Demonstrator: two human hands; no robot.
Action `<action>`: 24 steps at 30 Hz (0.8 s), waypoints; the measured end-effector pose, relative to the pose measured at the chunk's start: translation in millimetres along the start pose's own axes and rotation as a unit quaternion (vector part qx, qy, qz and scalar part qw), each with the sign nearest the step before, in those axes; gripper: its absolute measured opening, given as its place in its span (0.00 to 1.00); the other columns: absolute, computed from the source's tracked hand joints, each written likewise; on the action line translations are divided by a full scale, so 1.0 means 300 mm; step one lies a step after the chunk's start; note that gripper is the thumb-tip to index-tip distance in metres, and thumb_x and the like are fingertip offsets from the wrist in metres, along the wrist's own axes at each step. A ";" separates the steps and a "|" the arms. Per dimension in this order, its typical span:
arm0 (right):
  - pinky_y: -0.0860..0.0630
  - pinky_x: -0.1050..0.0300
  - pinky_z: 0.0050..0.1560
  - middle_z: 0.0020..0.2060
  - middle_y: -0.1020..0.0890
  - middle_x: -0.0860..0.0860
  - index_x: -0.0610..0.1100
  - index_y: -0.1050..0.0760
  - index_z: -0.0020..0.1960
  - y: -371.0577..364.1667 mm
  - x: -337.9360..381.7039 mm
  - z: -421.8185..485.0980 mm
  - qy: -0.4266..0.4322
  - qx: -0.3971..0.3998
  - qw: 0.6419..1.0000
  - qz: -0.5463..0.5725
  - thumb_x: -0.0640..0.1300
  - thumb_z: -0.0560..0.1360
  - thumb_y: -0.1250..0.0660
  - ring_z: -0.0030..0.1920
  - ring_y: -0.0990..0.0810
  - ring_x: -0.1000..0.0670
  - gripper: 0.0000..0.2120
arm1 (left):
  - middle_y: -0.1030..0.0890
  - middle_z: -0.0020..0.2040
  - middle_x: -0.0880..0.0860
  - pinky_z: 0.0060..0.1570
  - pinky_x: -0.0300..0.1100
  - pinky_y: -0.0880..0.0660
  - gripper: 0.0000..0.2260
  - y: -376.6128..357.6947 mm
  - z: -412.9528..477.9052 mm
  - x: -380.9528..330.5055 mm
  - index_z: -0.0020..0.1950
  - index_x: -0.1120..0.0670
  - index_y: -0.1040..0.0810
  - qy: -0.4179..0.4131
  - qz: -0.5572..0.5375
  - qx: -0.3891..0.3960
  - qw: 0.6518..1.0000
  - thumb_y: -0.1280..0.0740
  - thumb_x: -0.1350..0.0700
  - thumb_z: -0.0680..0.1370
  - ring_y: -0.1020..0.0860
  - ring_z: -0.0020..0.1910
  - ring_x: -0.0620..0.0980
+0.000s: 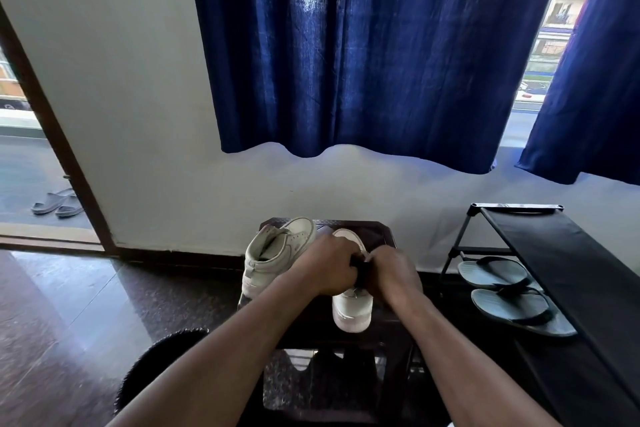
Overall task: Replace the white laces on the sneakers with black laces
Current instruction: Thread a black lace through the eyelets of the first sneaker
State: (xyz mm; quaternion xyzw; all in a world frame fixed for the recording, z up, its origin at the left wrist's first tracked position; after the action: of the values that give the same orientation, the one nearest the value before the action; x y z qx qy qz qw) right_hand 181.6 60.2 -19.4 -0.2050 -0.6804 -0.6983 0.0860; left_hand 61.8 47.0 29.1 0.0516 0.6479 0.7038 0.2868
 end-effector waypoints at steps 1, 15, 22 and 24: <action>0.22 0.55 0.37 0.36 0.17 0.47 0.45 0.16 0.41 -0.006 0.002 0.003 -0.002 0.007 1.000 0.001 0.45 0.68 0.31 0.40 0.17 0.42 0.06 | 0.16 0.53 0.55 0.44 0.43 0.38 0.13 -0.011 -0.004 0.012 0.57 0.51 0.16 0.006 -0.011 0.004 1.000 0.37 0.57 0.78 0.24 0.58 0.59; 0.20 0.54 0.49 0.39 0.19 0.55 0.51 0.22 0.42 0.059 0.006 -0.044 0.043 0.004 0.990 0.135 0.41 0.72 0.27 0.46 0.18 0.47 0.07 | 0.18 0.41 0.54 0.36 0.44 0.29 0.08 -0.023 -0.021 0.037 0.41 0.52 0.17 0.042 -0.066 -0.026 0.997 0.35 0.55 0.76 0.22 0.40 0.56; 0.22 0.57 0.50 0.42 0.16 0.53 0.51 0.20 0.47 0.064 0.035 -0.054 0.048 0.029 0.988 0.144 0.35 0.71 0.30 0.47 0.18 0.50 0.11 | 0.19 0.48 0.57 0.37 0.46 0.31 0.07 -0.007 -0.019 0.062 0.45 0.58 0.20 0.043 -0.005 -0.042 0.998 0.35 0.55 0.77 0.20 0.47 0.60; 0.18 0.54 0.52 0.42 0.14 0.54 0.52 0.18 0.46 0.051 0.033 -0.052 0.035 0.060 0.981 0.179 0.35 0.67 0.29 0.47 0.15 0.49 0.13 | 0.20 0.52 0.58 0.39 0.47 0.31 0.07 0.002 -0.020 0.054 0.50 0.59 0.20 0.041 0.016 -0.049 0.998 0.35 0.57 0.78 0.20 0.50 0.62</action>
State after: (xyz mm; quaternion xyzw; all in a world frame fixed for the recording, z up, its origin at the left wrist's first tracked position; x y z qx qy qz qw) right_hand 176.1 45.6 -1.2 -0.2933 -0.6697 -0.6366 0.2452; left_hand 45.5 49.3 23.9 0.0188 0.6227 0.7408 0.2512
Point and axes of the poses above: each hand's wrist, its own z-axis towards the middle knuckle, its own y-axis out of the back of the hand, x = y × z, the point moved 10 cm from there along z, towards the middle knuckle
